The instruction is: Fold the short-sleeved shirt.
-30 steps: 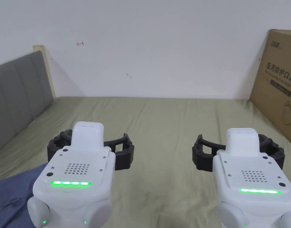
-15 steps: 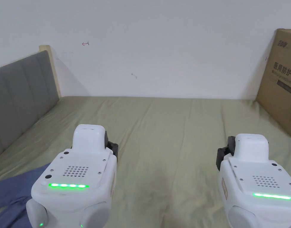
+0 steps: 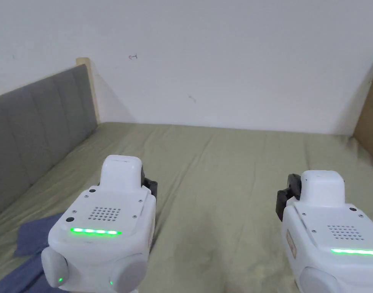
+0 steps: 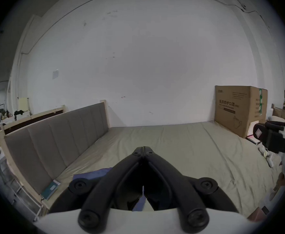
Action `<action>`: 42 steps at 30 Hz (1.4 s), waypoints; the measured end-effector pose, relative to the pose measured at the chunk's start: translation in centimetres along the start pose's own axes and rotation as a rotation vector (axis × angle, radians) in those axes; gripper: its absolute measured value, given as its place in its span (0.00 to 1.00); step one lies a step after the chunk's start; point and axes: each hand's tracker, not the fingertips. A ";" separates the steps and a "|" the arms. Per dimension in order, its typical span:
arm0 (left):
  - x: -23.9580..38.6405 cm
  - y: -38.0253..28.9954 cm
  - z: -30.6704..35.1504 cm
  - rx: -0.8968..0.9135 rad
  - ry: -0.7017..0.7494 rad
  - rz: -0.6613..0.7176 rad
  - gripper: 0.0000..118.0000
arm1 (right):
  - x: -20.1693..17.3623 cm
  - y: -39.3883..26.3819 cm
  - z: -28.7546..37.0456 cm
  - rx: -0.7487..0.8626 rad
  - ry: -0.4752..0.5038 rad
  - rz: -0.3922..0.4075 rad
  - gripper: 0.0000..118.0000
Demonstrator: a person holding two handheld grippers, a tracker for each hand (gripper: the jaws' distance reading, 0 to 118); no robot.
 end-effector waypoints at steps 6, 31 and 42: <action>-5.8 0.1 2.1 -0.016 0.165 0.030 0.00 | -5.7 0.6 -1.4 -0.002 0.192 -0.012 0.00; -12.3 -10.3 -8.6 -0.579 0.140 0.237 0.97 | -14.4 -3.6 -4.6 -0.171 0.392 0.084 0.00; -11.3 -19.0 -20.3 -0.892 0.122 0.175 0.95 | -13.4 -7.8 -9.4 -0.323 0.336 0.097 0.00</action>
